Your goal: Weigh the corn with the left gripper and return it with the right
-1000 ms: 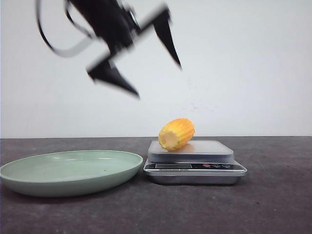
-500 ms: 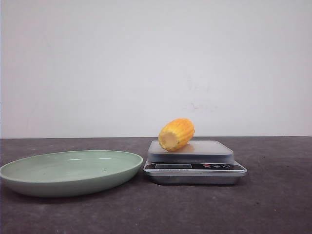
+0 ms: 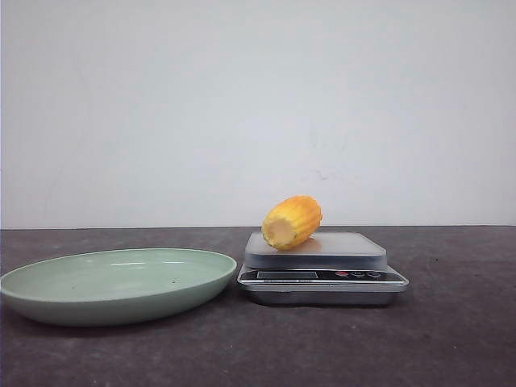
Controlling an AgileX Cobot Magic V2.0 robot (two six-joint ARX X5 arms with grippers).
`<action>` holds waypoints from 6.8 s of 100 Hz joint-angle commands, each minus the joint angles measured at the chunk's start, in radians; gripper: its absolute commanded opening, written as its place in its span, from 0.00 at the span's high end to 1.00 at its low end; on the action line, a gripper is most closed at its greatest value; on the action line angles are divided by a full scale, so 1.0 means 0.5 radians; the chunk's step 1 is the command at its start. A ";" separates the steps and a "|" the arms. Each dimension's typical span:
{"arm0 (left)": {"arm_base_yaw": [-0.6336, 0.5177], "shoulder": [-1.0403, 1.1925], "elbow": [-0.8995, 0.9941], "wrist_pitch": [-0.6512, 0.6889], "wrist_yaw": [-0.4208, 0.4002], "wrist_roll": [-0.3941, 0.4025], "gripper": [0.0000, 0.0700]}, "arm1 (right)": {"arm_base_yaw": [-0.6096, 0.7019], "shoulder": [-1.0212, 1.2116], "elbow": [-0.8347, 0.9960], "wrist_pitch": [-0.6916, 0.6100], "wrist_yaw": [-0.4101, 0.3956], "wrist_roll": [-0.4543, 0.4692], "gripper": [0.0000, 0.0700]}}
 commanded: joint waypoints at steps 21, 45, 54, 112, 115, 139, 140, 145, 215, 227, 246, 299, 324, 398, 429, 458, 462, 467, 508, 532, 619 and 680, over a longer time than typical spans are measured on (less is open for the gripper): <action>-0.009 -0.059 0.035 -0.256 -0.016 0.015 1.00 | 0.364 0.679 0.352 -0.175 0.449 -0.157 0.33; -0.009 -0.058 0.035 -0.291 -0.015 0.014 1.00 | 0.363 1.390 0.854 -0.687 0.509 -0.156 0.21; -0.009 -0.058 0.035 -0.313 -0.016 0.015 1.00 | 0.349 1.569 0.936 -0.776 0.509 -0.134 0.21; -0.009 -0.058 0.034 -0.419 -0.018 0.028 1.00 | 0.309 2.056 0.944 -0.980 0.336 0.196 0.80; -0.009 -0.058 0.034 -0.420 -0.020 0.029 1.00 | 0.309 2.055 0.944 -0.986 0.345 0.195 0.84; -0.009 -0.058 0.034 -0.422 -0.023 0.030 1.00 | 0.307 2.031 0.945 -1.012 0.356 0.179 1.00; -0.009 -0.058 0.034 -0.422 -0.022 0.029 1.00 | 0.306 2.026 0.945 -1.009 0.362 0.174 1.00; -0.009 -0.058 0.034 -0.425 -0.022 0.029 1.00 | 0.306 2.001 0.951 -1.001 0.389 0.154 1.00; -0.009 -0.058 0.034 -0.420 -0.024 0.119 1.00 | 0.515 1.412 1.415 -0.683 0.362 -0.037 1.00; -0.009 -0.058 0.034 -0.419 -0.024 0.124 1.00 | 0.604 1.465 1.415 -0.694 0.364 -0.030 1.00; -0.009 -0.058 0.034 -0.421 -0.023 0.124 1.00 | 0.660 1.688 1.415 -0.855 0.340 0.020 1.00; -0.009 -0.058 0.034 -0.438 -0.024 0.131 1.00 | 0.692 2.386 1.415 -0.920 -0.084 0.198 1.00; -0.009 -0.058 0.034 -0.490 -0.096 0.140 1.00 | 0.697 2.406 1.415 -0.895 -0.121 0.295 0.59; -0.009 -0.058 0.034 -0.587 -0.311 0.146 1.00 | 0.607 1.778 1.653 -0.960 0.270 -0.321 0.35; -0.009 -0.058 0.034 -0.584 -0.632 0.137 1.00 | 0.610 0.983 1.649 -1.229 0.565 -0.875 0.54; -0.009 -0.058 0.030 -0.436 -0.803 0.137 1.00 | 0.610 0.394 1.113 -0.918 0.635 -0.970 0.97; -0.009 -0.058 0.030 -0.411 -0.803 0.136 1.00 | 0.610 0.297 0.952 -0.795 0.652 -0.989 0.98; -0.009 -0.058 0.030 -0.391 -0.803 0.136 1.00 | 0.610 0.185 0.754 -0.642 0.669 -0.997 0.98; -0.009 -0.058 0.031 -0.372 -0.800 0.130 1.00 | 0.610 -0.307 -0.146 0.031 0.832 -1.040 0.98; -0.009 -0.058 0.031 -0.372 -0.800 0.130 1.00 | 0.610 -0.304 -0.146 0.106 0.824 -1.039 0.98; -0.009 -0.058 0.031 -0.372 -0.800 0.130 1.00 | 0.151 -0.549 -0.482 0.115 0.793 -1.078 0.98; -0.010 -0.058 0.031 -0.372 -0.800 0.130 1.00 | -0.648 -1.765 -2.059 0.400 0.500 -0.753 0.98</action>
